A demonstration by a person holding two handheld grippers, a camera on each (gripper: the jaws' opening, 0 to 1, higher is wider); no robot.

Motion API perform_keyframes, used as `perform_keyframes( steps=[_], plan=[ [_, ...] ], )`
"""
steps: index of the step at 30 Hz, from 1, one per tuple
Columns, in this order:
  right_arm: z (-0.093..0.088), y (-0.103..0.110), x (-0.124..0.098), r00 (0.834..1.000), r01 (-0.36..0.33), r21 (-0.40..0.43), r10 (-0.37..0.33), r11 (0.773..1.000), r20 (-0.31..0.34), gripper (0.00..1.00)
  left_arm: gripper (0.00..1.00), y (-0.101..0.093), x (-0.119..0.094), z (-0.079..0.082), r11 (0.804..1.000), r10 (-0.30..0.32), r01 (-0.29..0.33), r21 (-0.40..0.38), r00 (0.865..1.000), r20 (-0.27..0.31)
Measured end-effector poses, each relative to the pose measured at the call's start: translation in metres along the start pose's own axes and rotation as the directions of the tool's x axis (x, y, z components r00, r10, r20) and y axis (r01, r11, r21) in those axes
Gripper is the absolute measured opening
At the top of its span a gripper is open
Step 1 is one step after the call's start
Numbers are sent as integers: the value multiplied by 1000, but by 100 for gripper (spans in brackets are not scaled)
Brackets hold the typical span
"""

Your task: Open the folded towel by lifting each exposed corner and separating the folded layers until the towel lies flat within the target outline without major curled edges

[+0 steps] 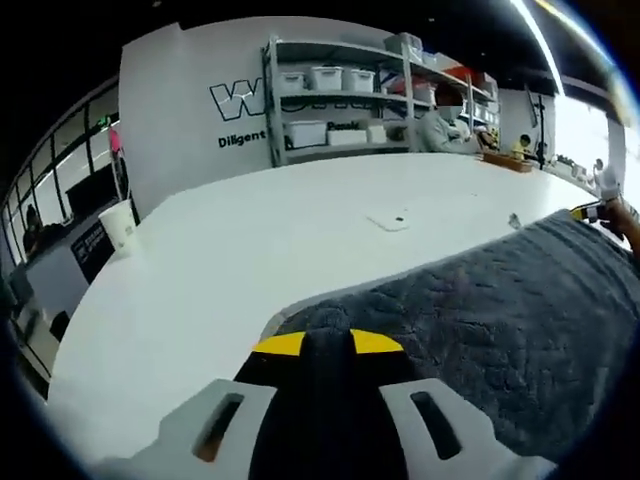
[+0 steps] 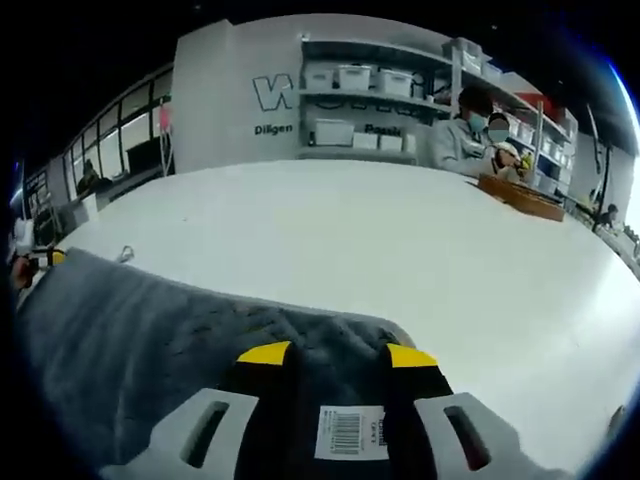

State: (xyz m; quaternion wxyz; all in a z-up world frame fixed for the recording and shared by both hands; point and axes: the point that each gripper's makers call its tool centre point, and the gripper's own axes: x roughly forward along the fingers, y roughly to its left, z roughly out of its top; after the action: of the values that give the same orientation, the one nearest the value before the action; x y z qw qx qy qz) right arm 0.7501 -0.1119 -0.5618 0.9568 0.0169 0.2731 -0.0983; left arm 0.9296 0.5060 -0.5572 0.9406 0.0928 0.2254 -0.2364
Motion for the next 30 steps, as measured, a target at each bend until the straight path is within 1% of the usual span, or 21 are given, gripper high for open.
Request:
perform_keyframes(
  steps=[6, 11, 16, 22, 30],
  plan=[
    [7, 4, 12, 1000, -13, -15, 13, 1000, 2, 30, 13, 7, -2, -1, 1000, 17, -17, -4, 1000, 3],
    [14, 9, 22, 1000, -29, -25, 30, 999, 9, 30, 13, 18, -6, -4, 999, 37, -37, -5, 999, -3],
    [19, 19, 30, 999, -41, -40, 42, 998, 12, 29, 12, 26, -13, -8, 998, 54, -54, -14, 999, -11],
    [27, 31, 42, 998, -55, -55, 56, 997, 11, 29, 11, 42, -24, -15, 996, 85, -85, -15, 996, -18],
    [35, 44, 54, 998, -66, -78, 67, 995, 9, 29, 11, 50, -36, -22, 994, 104, -105, -16, 994, -23]
  ],
)
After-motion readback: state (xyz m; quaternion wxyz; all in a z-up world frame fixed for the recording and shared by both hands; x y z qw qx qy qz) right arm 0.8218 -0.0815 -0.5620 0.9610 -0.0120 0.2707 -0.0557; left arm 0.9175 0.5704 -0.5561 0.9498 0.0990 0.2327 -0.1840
